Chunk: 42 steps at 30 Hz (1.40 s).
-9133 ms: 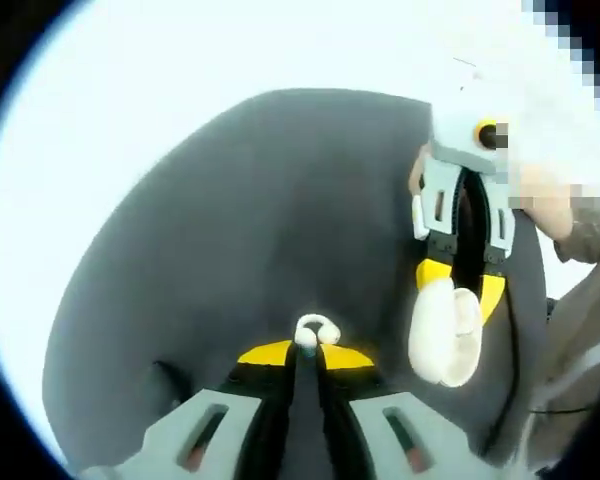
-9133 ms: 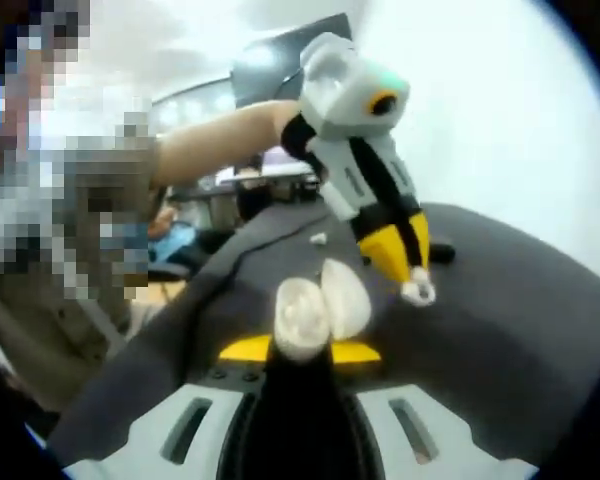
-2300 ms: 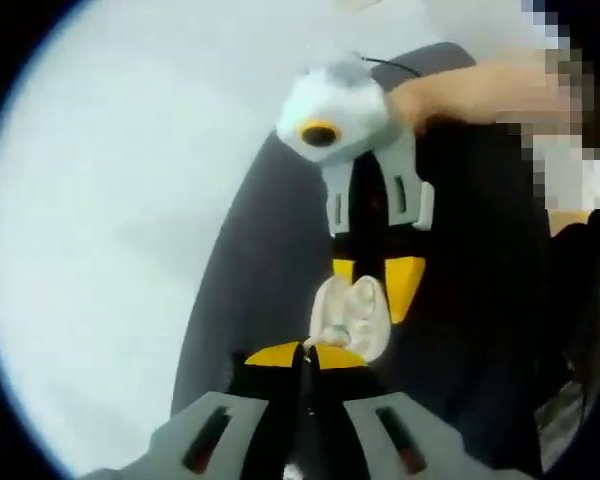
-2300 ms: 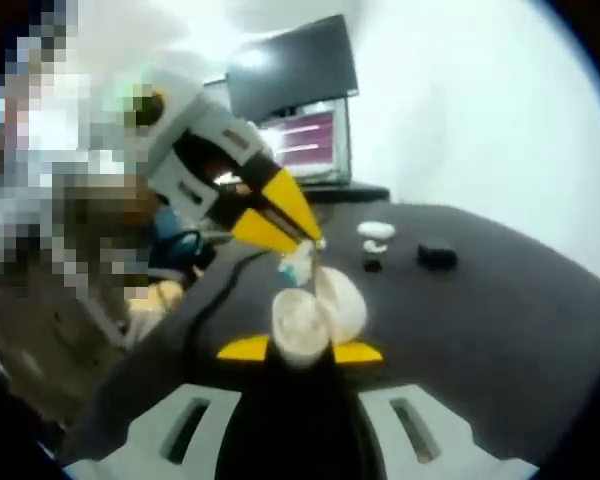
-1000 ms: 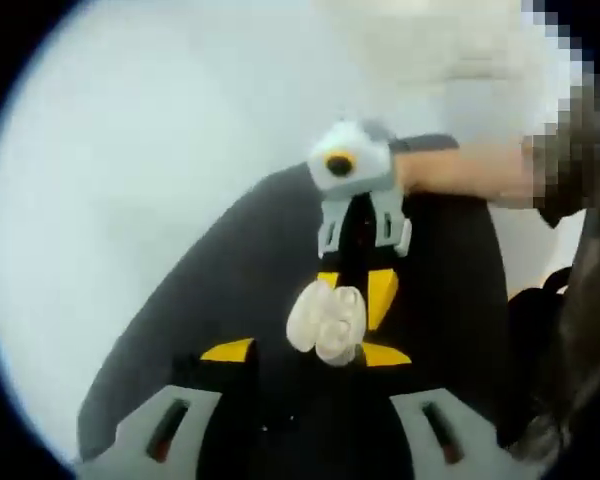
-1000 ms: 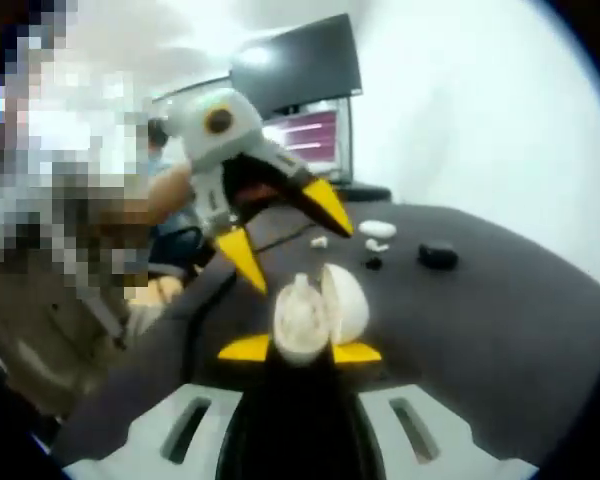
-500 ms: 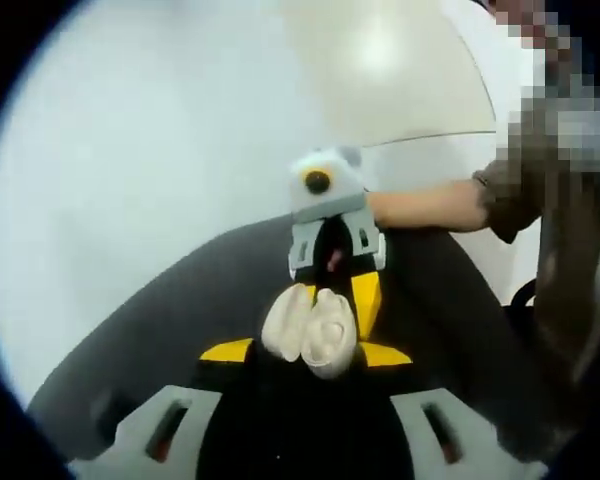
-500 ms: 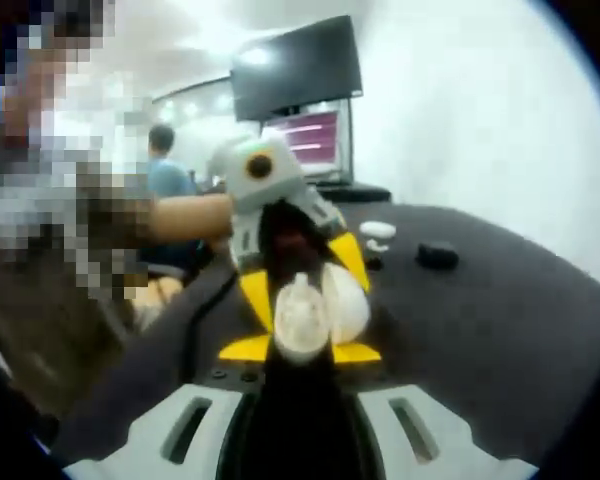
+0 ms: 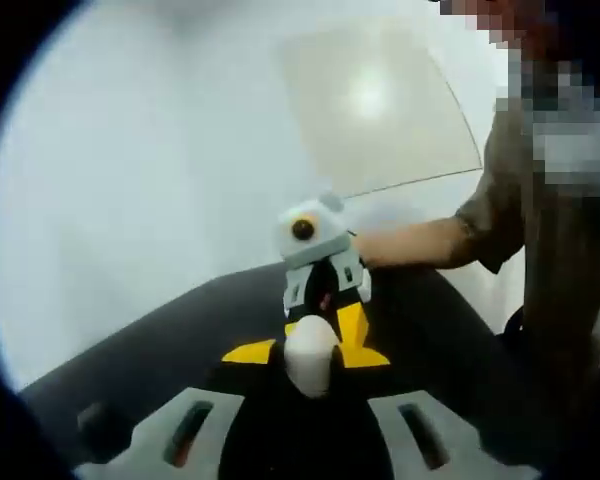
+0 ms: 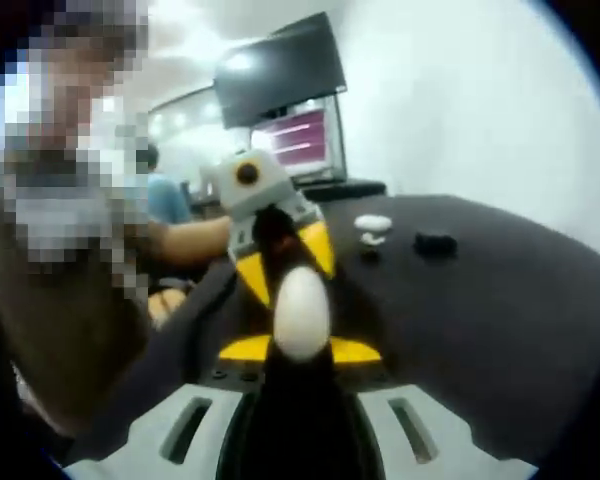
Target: Pick up three earphones and place each one into its charging case using tactile feedback, ensure that each earphone is properly inserted and securely positioned inside the case.
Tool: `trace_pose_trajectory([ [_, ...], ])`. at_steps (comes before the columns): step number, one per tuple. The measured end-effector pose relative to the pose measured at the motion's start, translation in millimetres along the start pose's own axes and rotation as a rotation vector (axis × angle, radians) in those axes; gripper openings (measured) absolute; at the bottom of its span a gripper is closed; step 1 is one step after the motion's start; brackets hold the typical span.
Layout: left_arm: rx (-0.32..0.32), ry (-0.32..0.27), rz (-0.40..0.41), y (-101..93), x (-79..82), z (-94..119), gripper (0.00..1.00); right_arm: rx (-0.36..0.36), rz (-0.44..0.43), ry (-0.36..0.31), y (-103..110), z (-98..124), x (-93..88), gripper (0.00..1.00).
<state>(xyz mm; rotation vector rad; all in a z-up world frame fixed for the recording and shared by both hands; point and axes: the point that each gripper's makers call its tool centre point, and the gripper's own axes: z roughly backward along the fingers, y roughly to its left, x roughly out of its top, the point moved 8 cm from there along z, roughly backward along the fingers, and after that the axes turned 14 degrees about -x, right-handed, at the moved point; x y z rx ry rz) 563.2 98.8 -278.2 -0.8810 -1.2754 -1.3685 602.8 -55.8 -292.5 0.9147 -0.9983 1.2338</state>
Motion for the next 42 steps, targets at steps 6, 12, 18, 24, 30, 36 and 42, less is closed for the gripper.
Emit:
trace_pose_trajectory([
  [6,0.063,-0.183,0.063,9.2,14.7,15,0.24,0.002,-0.002,-0.004,1,4,-1.0,0.21],
  [12,0.257,-0.397,0.095,25.0,28.7,48,0.23,-0.001,-0.005,-0.004,-1,6,-2.0,0.22],
  [18,0.370,-0.437,0.104,30.9,27.2,65,0.20,-0.049,0.026,-0.020,-8,6,-1.4,0.35],
  [24,0.413,-0.448,0.105,34.5,25.0,70,0.18,-0.132,0.044,-0.050,-16,5,1.2,0.47],
  [30,0.428,-0.418,0.061,33.7,24.1,67,0.17,-0.199,0.037,-0.059,-18,-1,7.7,0.61],
  [36,0.401,-0.317,0.017,32.3,18.8,54,0.17,-0.173,0.173,-0.048,6,-17,17.3,0.56],
  [42,0.397,-0.310,-0.014,28.3,20.5,53,0.17,-0.220,0.135,-0.059,-6,-14,20.9,0.45],
])
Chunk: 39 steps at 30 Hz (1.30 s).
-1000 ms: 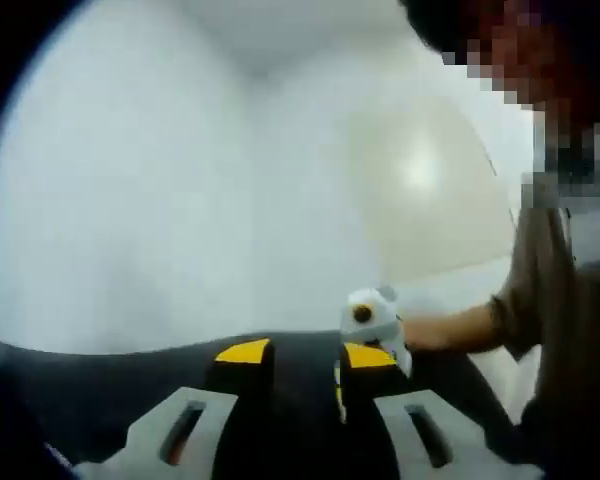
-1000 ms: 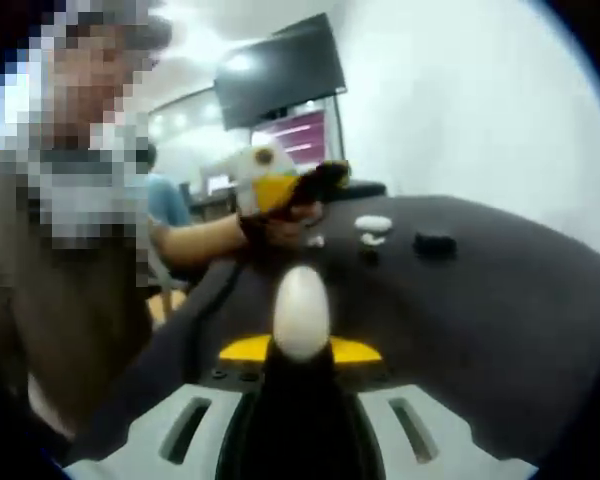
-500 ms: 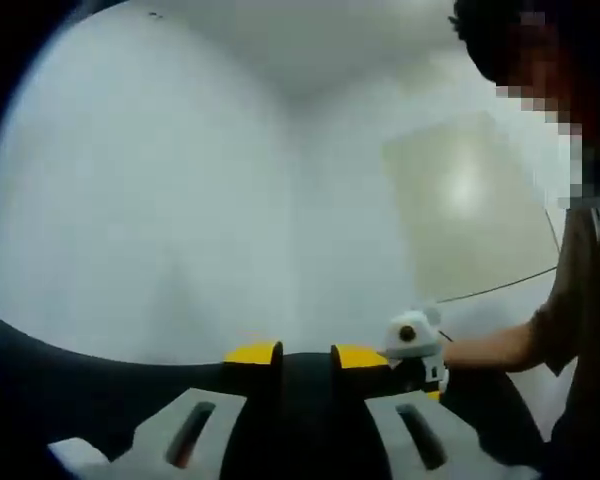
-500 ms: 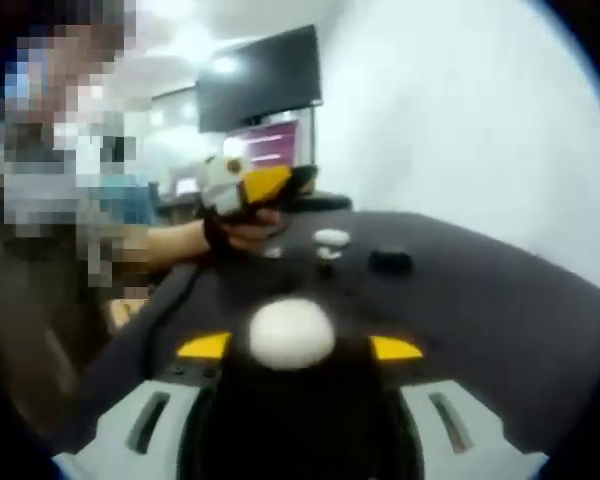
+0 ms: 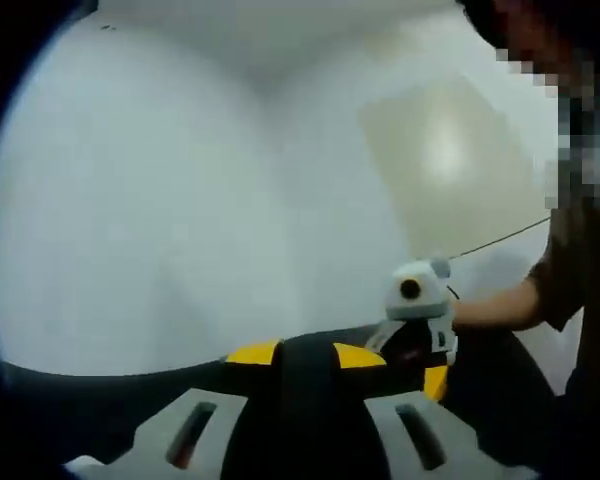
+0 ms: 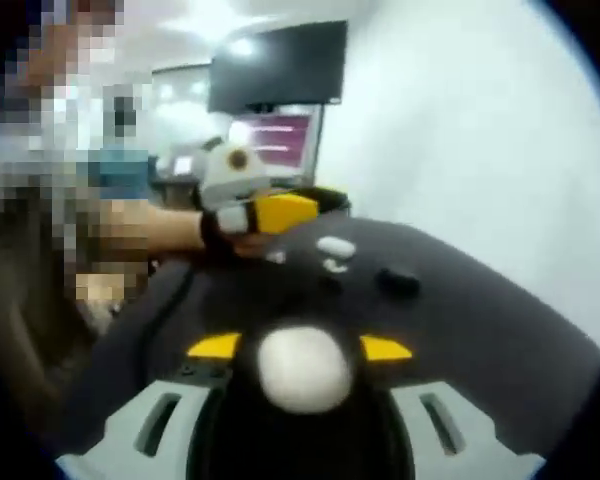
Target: Pick up three earphones and place each one into its charging case using tactile feedback, ensure that each earphone is properly inserted and securely positioned inside the case.
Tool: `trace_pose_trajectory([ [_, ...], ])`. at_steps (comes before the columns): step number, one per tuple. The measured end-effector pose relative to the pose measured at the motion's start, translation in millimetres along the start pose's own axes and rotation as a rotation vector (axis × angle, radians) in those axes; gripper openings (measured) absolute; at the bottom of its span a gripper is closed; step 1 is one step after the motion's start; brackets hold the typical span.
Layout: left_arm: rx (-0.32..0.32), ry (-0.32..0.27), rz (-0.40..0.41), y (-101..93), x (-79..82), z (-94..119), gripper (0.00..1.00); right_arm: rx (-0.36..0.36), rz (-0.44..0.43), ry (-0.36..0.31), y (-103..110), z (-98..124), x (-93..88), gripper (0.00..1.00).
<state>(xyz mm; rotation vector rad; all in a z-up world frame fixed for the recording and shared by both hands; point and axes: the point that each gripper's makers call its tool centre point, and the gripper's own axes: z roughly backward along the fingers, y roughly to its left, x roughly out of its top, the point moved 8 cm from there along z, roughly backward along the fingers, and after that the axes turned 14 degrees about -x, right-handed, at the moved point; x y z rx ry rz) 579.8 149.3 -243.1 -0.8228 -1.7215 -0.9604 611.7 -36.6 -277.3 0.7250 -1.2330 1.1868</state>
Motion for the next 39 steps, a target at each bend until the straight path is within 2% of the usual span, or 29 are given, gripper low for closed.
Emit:
trace_pose_trajectory([
  [2,0.008,-0.028,0.013,1.6,2.3,2,0.17,0.013,-0.038,0.011,-3,-3,-2.4,0.45],
  [7,0.023,-0.048,0.037,4.7,2.8,5,0.16,0.036,-0.034,0.070,3,-14,-8.3,0.46],
  [9,0.020,-0.051,0.042,5.2,2.7,5,0.16,0.031,-0.007,0.125,5,-18,-15.5,0.46],
  [10,0.019,-0.054,0.044,5.6,2.6,5,0.16,0.028,-0.050,0.094,6,-20,-12.2,0.44],
  [12,0.019,-0.064,0.048,6.1,3.4,6,0.16,0.017,-0.036,0.115,4,-19,-12.5,0.42],
  [17,0.049,-0.185,0.087,12.2,13.8,15,0.16,-0.042,-0.027,0.126,8,-16,-11.8,0.41],
  [21,0.093,-0.289,0.130,21.1,21.4,25,0.16,-0.155,-0.004,0.129,13,-6,-10.7,0.41],
  [23,0.112,-0.313,0.139,24.0,22.9,29,0.15,-0.202,0.041,0.129,16,1,-8.9,0.41],
  [26,0.106,-0.324,0.137,22.7,24.7,29,0.15,-0.237,0.068,0.138,16,10,-6.9,0.41],
  [27,0.099,-0.319,0.132,20.7,25.3,28,0.15,-0.272,0.071,0.132,12,15,-5.3,0.41],
  [30,0.085,-0.315,0.113,17.1,26.9,26,0.15,-0.344,0.022,0.107,-3,27,-0.6,0.41],
  [33,0.081,-0.320,0.112,16.7,27.9,27,0.15,-0.467,-0.054,0.082,-28,42,2.8,0.41],
  [39,0.119,-0.409,0.138,21.5,34.8,37,0.14,-0.706,-0.212,0.102,-77,68,-9.3,0.41],
])
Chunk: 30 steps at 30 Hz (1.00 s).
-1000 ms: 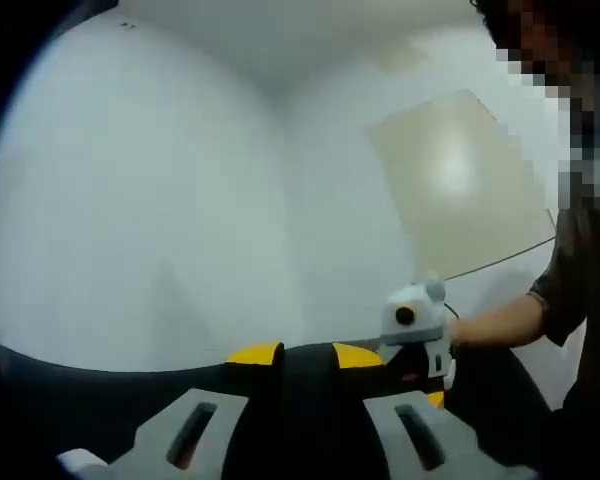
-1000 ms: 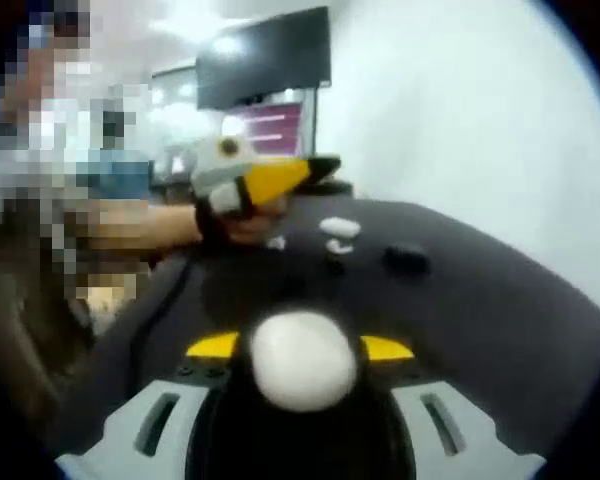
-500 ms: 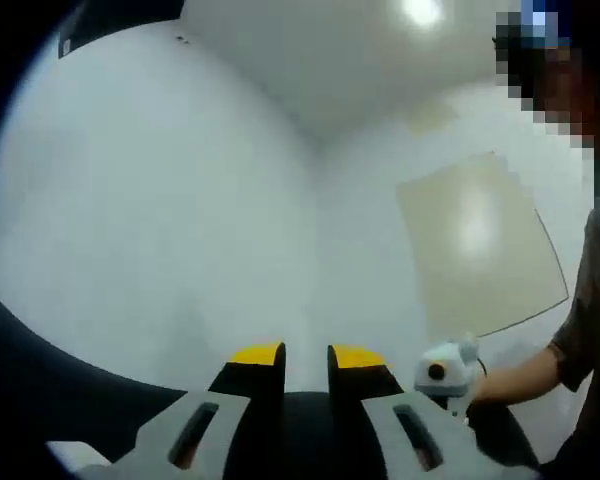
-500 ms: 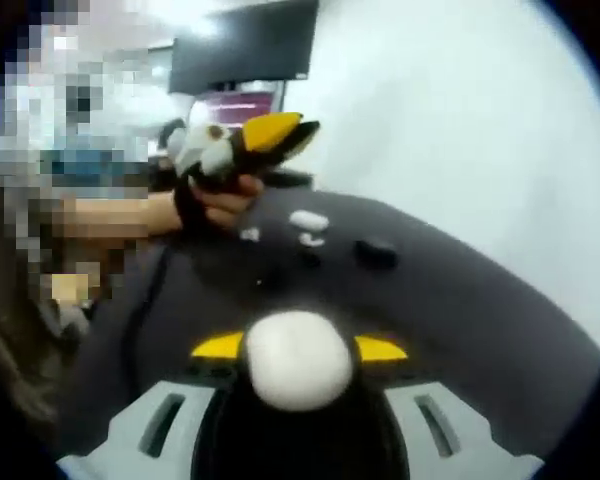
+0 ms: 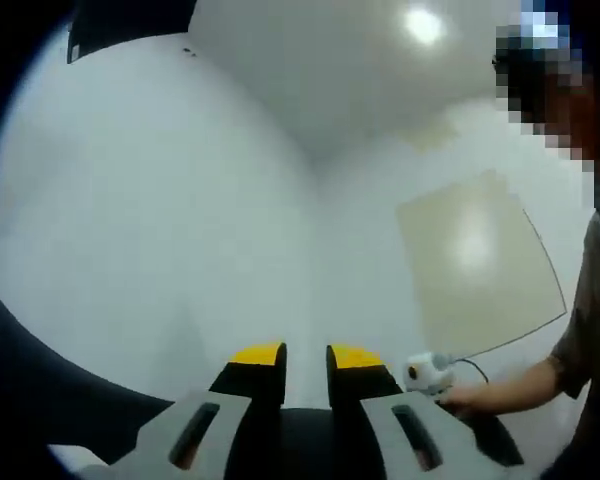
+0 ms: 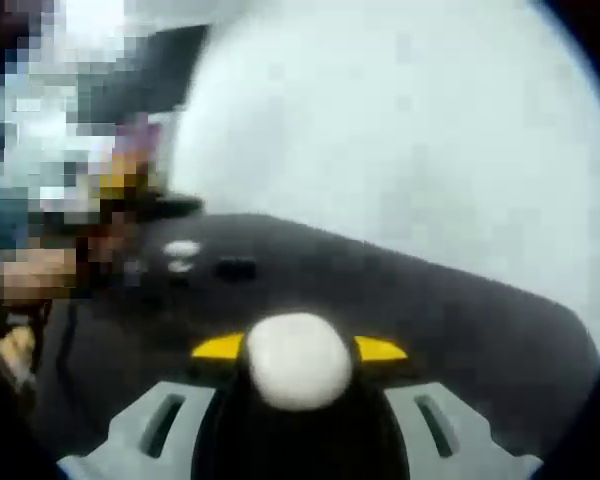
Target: Pick up three earphones and place each one into its charging case using tactile feedback, ensure that each earphone is properly inserted and securely positioned inside the case.
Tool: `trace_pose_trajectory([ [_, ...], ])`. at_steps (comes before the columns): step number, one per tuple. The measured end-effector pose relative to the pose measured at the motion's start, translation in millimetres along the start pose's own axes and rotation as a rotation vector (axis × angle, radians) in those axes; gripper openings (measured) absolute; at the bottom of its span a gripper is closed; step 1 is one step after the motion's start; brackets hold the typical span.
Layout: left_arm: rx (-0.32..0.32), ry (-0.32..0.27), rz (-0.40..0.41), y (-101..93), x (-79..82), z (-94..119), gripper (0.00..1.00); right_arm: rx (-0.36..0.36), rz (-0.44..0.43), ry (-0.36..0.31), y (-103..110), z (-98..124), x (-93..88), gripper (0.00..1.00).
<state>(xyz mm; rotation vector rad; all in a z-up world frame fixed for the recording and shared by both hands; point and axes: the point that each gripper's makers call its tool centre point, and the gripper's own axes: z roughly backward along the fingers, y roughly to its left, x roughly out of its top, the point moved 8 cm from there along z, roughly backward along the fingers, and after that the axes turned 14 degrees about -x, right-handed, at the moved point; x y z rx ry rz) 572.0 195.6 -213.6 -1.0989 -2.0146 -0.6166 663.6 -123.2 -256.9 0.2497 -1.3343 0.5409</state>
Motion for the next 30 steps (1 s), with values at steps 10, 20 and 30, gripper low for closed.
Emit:
trace_pose_trajectory([
  [10,0.021,-0.010,0.010,1.6,1.0,1,0.13,-0.176,-0.093,0.067,-49,-20,-16.2,0.41],
  [20,0.117,-0.122,0.064,16.2,11.0,14,0.13,-0.224,-0.123,0.008,-42,-16,-12.0,0.64],
  [30,0.200,-0.212,0.060,21.4,24.0,27,0.13,0.083,-0.265,-0.282,-1,-32,66.7,0.46],
])
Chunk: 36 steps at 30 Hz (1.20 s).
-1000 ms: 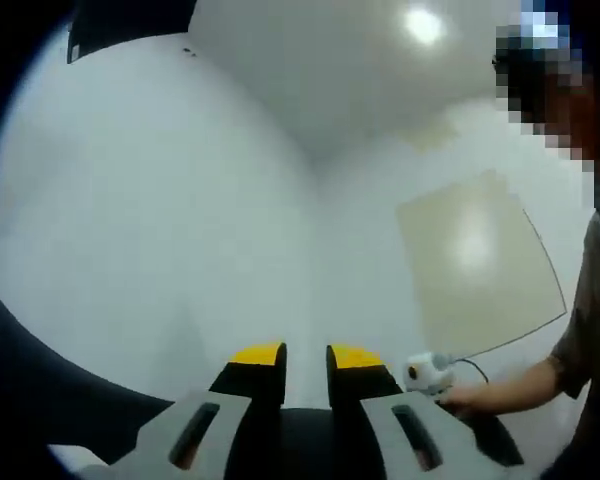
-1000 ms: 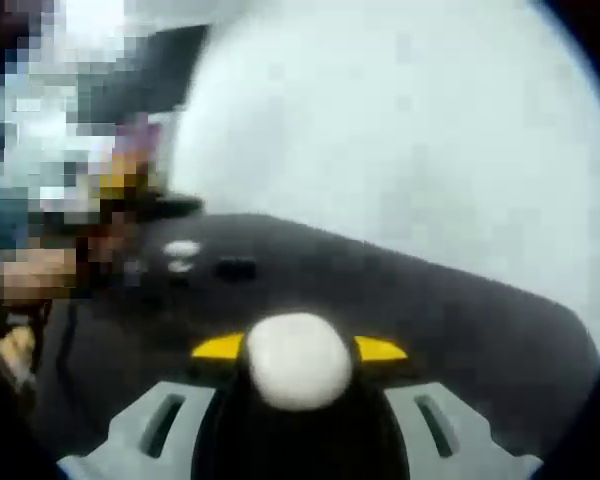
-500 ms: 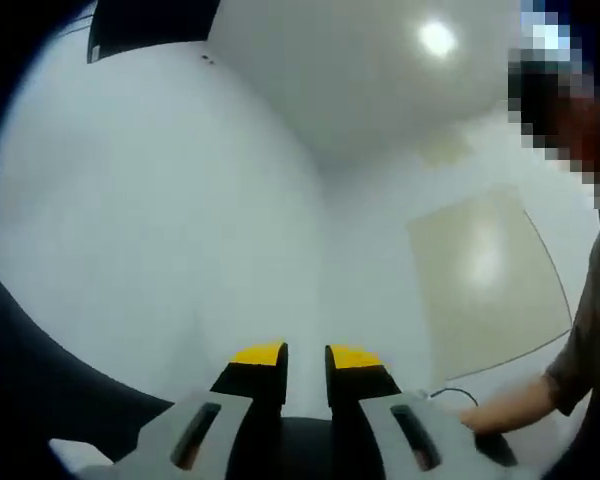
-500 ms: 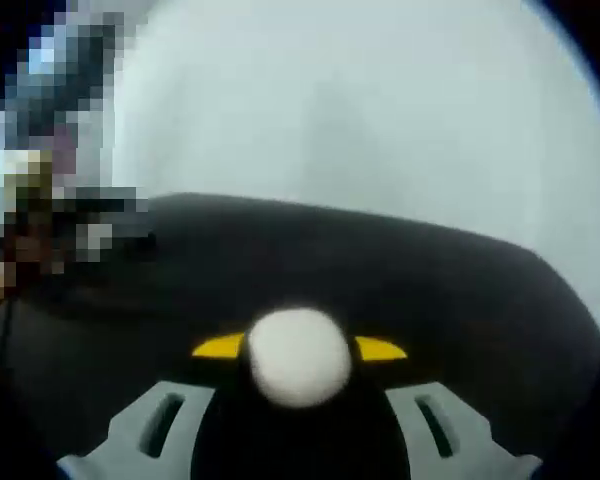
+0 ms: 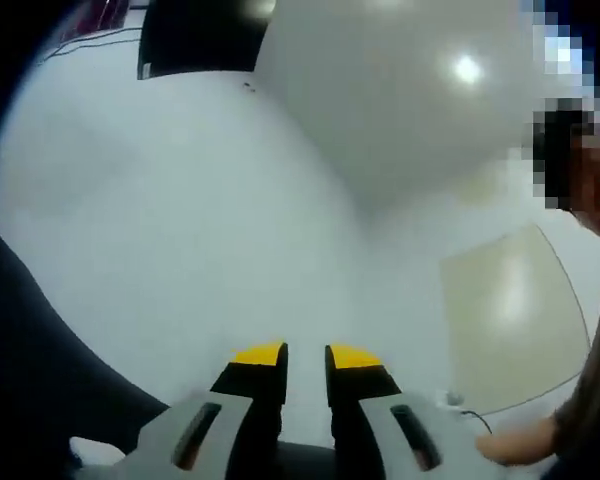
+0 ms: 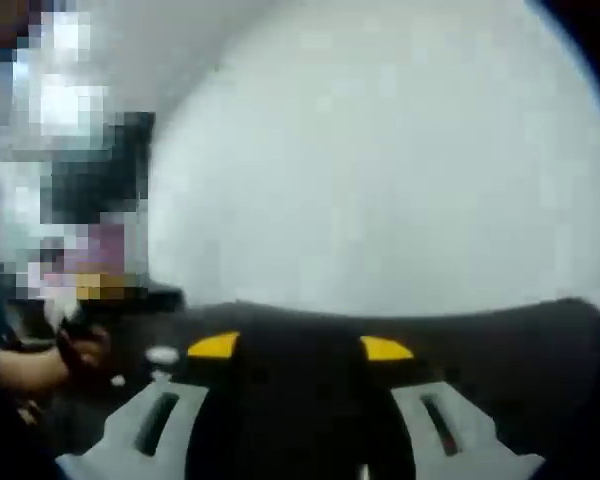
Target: Pick up three earphones and place each one into its charging case using tactile feedback, ensure that each earphone is properly inserted and securely positioned inside the case.
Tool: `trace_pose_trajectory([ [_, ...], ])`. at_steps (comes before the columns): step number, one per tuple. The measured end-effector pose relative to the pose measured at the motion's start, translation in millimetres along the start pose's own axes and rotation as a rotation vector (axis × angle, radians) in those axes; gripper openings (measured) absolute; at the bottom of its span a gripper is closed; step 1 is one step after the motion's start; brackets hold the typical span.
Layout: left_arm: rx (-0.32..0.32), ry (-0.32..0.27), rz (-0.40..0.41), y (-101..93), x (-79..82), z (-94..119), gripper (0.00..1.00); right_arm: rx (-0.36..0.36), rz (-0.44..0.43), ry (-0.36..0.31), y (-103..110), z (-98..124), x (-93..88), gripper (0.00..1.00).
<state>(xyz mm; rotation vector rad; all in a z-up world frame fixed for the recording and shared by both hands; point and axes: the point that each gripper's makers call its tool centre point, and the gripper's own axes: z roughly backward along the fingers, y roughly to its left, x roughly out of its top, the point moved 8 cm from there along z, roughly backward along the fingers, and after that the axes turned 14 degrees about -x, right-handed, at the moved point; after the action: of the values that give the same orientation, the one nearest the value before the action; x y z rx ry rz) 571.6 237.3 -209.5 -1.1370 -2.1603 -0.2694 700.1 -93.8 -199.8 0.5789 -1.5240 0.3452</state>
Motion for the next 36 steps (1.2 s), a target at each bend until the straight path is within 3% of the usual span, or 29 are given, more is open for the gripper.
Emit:
trace_pose_trajectory([
  [2,0.024,-0.015,0.001,2.8,2.2,3,0.13,0.079,-0.050,0.053,5,-10,-9.9,0.45],
  [4,0.052,-0.030,0.001,6.5,4.9,6,0.13,0.172,-0.031,0.094,14,-16,-23.6,0.37],
  [7,0.081,-0.058,0.007,10.9,8.9,11,0.13,0.186,0.147,0.069,24,-8,-44.1,0.23],
  [9,0.105,-0.080,0.007,14.5,12.1,13,0.13,0.217,0.118,0.099,30,-5,-40.0,0.22],
  [11,0.118,-0.104,0.014,17.2,15.1,16,0.13,0.287,0.047,-0.012,37,-3,-30.8,0.24],
  [13,0.139,-0.133,0.019,20.3,18.9,20,0.12,0.298,-0.015,0.029,36,-3,-35.0,0.28],
  [14,0.152,-0.138,0.023,21.4,19.3,22,0.11,0.289,0.013,0.054,35,-3,-35.9,0.29],
  [18,0.256,-0.059,-0.014,35.4,19.8,30,0.07,0.298,0.057,0.044,37,2,-31.9,0.29],
  [20,0.318,0.030,-0.063,44.3,23.6,33,0.06,0.311,0.033,0.030,41,6,-30.3,0.29],
  [22,0.427,0.255,-0.075,56.0,24.4,41,0.09,0.313,0.023,0.033,45,10,-28.7,0.29],
  [23,0.429,0.343,-0.088,59.6,26.6,44,0.13,0.323,0.023,0.026,47,11,-27.5,0.29],
  [25,0.457,0.584,-0.110,69.5,31.0,56,0.23,0.331,0.023,0.010,52,13,-25.5,0.29],
  [27,0.470,0.788,-0.112,74.2,33.3,66,0.27,0.338,0.029,0.016,56,11,-25.8,0.29],
  [30,0.415,0.942,-0.170,75.6,32.5,65,0.27,0.336,0.076,0.026,59,11,-29.8,0.29],
  [34,0.322,1.105,-0.185,76.9,11.0,61,0.32,0.327,0.084,0.043,56,9,-33.4,0.29],
  [35,0.291,1.170,-0.163,77.8,1.3,62,0.34,0.327,0.080,0.046,55,9,-34.3,0.29],
  [36,0.281,1.186,-0.146,78.4,-2.8,63,0.36,0.324,0.078,0.051,54,8,-34.7,0.29],
])
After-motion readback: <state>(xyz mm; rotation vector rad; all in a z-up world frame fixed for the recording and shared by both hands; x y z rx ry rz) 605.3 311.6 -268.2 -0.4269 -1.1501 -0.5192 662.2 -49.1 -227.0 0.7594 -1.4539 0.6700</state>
